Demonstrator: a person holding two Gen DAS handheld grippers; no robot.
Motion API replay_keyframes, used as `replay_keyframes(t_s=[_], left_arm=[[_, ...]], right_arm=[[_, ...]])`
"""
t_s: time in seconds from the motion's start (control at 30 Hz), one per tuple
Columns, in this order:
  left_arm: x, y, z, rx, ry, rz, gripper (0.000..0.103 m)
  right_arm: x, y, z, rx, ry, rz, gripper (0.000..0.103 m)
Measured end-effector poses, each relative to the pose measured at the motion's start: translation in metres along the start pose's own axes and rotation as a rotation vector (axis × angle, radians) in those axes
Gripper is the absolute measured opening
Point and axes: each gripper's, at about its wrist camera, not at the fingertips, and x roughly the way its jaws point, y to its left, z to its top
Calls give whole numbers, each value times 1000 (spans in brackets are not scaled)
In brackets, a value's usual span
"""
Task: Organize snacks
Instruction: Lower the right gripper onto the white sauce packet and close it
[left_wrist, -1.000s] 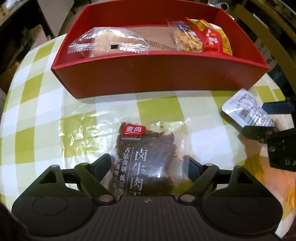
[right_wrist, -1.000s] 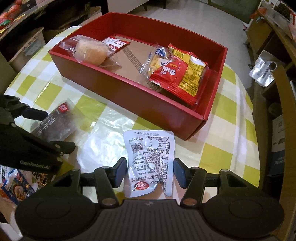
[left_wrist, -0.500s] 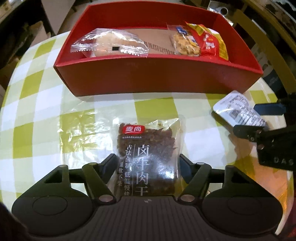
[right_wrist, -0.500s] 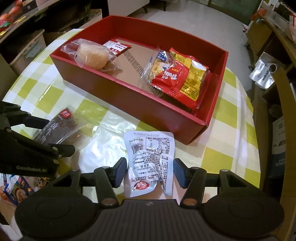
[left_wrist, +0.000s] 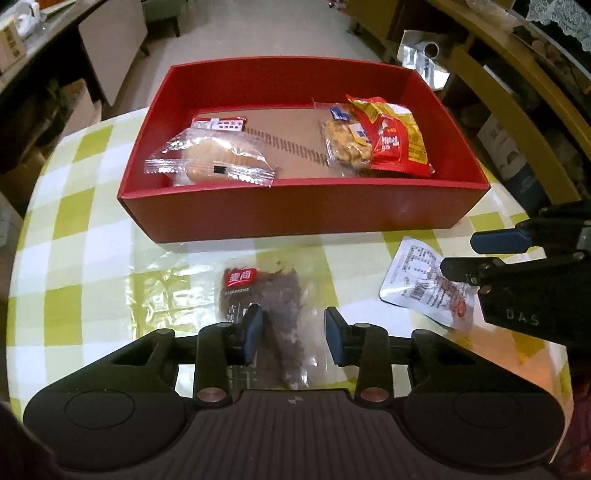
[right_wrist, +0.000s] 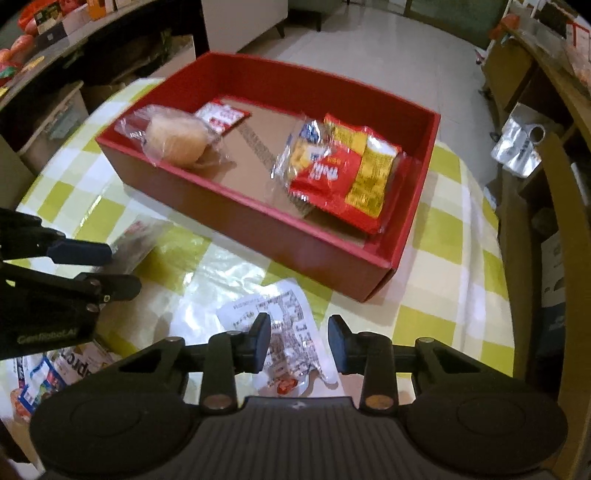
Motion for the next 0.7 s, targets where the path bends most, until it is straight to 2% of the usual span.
replay_keyframes(t_s=[0.07,0.13,0.2,0.23,0.27,0.3,0.37,0.43,0.5,0.53,0.6,0.67,0.7], left_arm=[[4,-3,-2,14,12,7,51],[8,-4,-2,18,11,28,60],[10,-1,-3,20,15,32,73],[12,1,-2,25,17,18,78],[13,4,-2,33,16,5,89],[14,5,-3,39,11,7,93],[22,7,-5,50,18,31,96],[36,7,-7,55,68,42,98],[46,8,-12,47,95,45,98],[45,9,-14,41,84,41,98],[42,9,-16,40,81,36,93],[40,9,-16,34,84,37,89],[38,9,-16,29,86,42,83]], right_arm=[[4,-5,1,5,15,40,45],[6,-6,2,-6,9,63,51],[10,-1,2,-59,30,80,71],[14,2,0,-83,44,85,76],[18,6,-1,-108,56,88,79],[24,11,-3,-134,69,91,79],[35,19,-6,-167,92,60,81],[35,21,-7,-166,85,52,82],[34,17,-8,-126,77,57,79],[32,18,-9,-124,73,49,76],[28,17,-10,-110,76,49,63],[26,14,-10,-86,84,42,60],[25,13,-11,-79,83,42,59]])
